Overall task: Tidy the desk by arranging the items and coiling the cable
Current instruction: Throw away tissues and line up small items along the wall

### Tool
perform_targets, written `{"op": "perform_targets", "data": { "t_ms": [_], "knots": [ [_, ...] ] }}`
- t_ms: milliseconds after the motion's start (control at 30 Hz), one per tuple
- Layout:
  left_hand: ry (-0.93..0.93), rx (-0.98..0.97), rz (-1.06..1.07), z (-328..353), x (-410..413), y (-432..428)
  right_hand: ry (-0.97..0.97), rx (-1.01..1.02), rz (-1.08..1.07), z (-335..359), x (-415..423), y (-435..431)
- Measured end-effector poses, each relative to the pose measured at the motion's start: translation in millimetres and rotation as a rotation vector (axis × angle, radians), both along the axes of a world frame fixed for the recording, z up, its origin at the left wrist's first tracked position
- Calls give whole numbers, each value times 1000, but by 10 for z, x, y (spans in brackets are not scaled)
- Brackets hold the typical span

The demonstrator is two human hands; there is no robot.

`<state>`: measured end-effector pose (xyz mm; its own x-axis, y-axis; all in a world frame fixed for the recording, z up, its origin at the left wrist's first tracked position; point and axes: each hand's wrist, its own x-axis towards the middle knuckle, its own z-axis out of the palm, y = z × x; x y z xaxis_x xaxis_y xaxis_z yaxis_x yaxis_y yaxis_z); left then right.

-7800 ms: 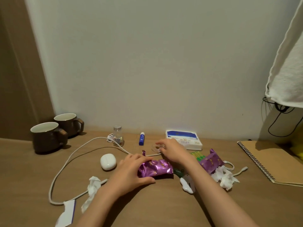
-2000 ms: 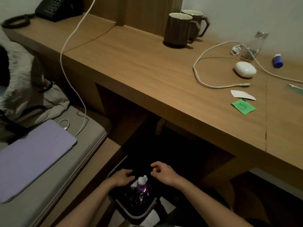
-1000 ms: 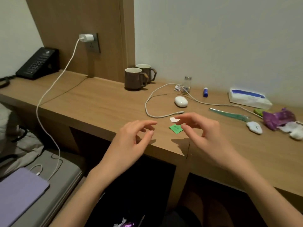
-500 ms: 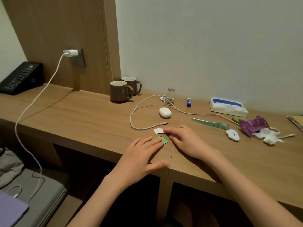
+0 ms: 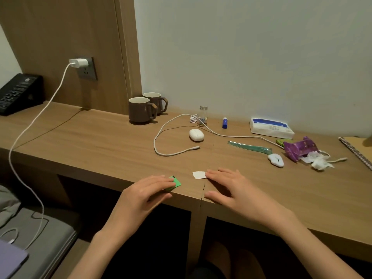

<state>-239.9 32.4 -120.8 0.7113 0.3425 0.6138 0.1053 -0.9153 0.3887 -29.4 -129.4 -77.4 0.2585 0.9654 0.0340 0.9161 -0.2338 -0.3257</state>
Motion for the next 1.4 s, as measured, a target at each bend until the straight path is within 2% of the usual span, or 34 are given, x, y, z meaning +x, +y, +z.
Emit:
{"op": "perform_targets", "data": {
  "t_ms": [167, 400, 500, 633, 800, 933, 1133, 1400],
  "knots": [
    [-67, -16, -23, -8, -19, -29, -52, 58, 1, -81, -157, -151],
    [-176, -89, 40, 70, 1, -176, -29, 415, -14, -316, -289, -211],
    [-232, -225, 75, 122, -12, -247, -13, 523, 6, -314, -314, -256],
    [-309, -475, 99, 182, -125, -270, -20, 555, 40, -263, -352, -289],
    [-346, -675, 76, 180, -443, -148, 251, 644, 18, -203, -554, -172],
    [-242, -782, 149, -102, -762, 96, 446, 523, 116, -281, -856, 5],
    [-26, -1020, 266, -927, -1065, 359, 555, 129, 185, -927, -1096, 488],
    [367, -1120, 426, -2186, -1195, 585, 588, -206, 115, -2039, -1290, 1045]
  ]
}}
